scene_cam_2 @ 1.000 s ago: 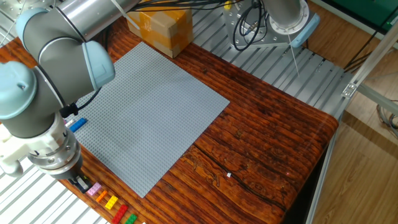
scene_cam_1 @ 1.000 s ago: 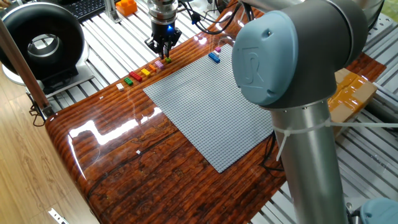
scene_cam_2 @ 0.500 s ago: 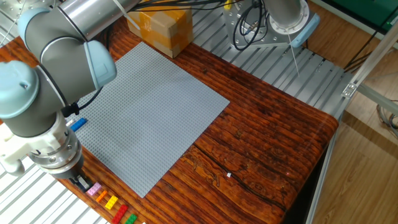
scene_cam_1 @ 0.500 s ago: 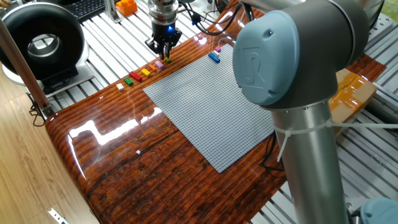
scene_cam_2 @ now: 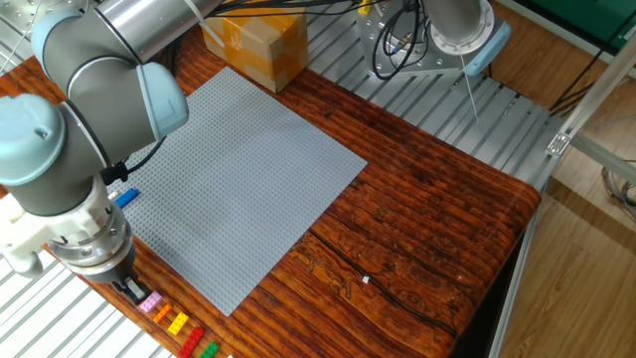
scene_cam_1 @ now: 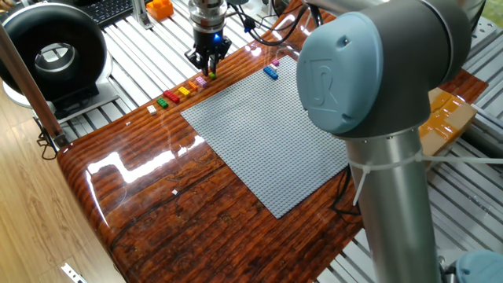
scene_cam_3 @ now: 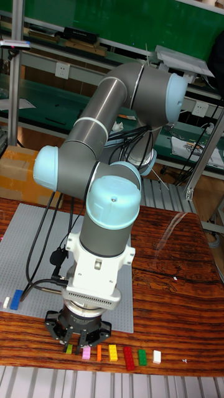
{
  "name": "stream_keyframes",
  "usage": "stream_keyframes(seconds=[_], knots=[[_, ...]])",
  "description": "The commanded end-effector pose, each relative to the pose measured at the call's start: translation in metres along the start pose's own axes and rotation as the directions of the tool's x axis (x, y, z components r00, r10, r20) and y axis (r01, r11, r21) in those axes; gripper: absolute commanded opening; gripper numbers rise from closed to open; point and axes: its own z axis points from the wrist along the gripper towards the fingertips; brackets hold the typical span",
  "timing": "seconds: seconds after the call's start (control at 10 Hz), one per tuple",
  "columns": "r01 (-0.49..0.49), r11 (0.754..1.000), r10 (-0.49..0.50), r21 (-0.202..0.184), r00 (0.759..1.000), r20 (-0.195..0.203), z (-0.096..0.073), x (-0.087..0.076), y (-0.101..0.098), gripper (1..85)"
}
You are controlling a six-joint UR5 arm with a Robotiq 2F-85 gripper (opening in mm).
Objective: Build with small Lego blocks
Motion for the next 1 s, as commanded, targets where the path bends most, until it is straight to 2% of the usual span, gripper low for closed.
stream_keyframes(seconds=[0.0, 0.5, 0.9], knots=[[0.011, 1.000, -0.011, -0.008, 1.000, 0.002, 0.0004, 0.0031, -0.0028, 27.7], [0.011, 1.000, -0.011, 0.012, 1.000, -0.001, -0.0060, 0.0052, -0.0046, 29.3], [0.008, 1.000, -0.008, 0.011, 1.000, -0.001, -0.0044, 0.0062, -0.0042, 29.3]])
